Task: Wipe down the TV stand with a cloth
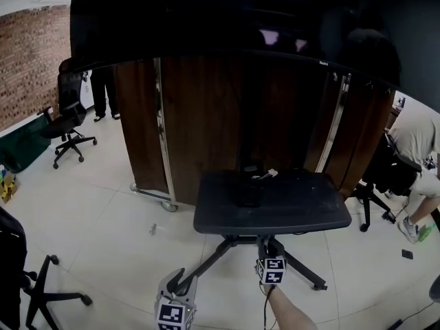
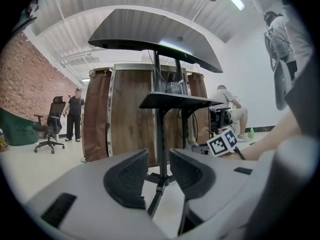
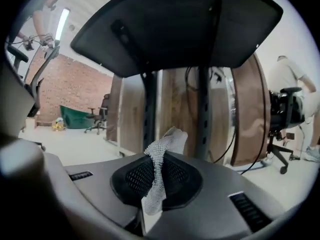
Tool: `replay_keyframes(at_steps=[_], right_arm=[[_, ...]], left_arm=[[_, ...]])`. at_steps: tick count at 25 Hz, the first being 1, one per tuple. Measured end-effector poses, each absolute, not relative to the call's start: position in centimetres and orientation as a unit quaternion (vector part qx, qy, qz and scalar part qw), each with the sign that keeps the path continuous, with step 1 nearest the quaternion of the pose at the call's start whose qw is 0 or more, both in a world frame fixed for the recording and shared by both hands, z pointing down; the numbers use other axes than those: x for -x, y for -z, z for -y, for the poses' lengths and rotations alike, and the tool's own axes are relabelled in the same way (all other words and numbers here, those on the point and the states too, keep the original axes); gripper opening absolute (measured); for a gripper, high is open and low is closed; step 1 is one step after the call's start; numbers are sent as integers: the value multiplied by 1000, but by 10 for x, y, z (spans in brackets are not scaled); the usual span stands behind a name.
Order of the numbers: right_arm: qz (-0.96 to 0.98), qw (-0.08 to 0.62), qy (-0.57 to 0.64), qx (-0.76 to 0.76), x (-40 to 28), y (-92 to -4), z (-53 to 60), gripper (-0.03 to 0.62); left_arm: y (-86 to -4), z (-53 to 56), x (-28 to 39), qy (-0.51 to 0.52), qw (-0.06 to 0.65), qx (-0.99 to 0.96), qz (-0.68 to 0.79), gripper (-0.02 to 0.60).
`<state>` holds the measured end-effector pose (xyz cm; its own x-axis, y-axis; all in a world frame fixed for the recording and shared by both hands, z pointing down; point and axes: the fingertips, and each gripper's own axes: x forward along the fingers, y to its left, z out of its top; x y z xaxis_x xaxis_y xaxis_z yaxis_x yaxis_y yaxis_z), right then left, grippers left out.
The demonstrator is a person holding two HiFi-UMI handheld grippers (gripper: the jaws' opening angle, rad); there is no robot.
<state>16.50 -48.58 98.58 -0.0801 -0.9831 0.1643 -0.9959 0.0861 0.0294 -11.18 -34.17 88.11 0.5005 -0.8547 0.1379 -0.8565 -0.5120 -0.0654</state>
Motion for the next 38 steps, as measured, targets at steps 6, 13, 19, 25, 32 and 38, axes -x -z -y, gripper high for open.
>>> replay_keyframes(at_steps=[6,13,19,25,32,38], right_arm=[[697,78,-42,-712,-259,-939,517,23],[678,193,-150,-693,-276,-1079,486,23],[787,151,-35,-597,-147,-1023,523,23],[797,165,-141,-564,-45,-1104,544,23],[871,195,-153,-424,112,-1170,464,23],[903,162,-126,-379,156,-1149,428,23]], left_arm=[[-876,349,59,-63,7,-886,459,146],[-883,344,41,-76,8,-890,450,146],[-889,344,60,-67,7,-881,469,146],[-904,332,124,-90,8,-851,517,146],[-925,326,175,-113,22,-820,560,146],[-948,333,186,-119,56,-807,576,146]])
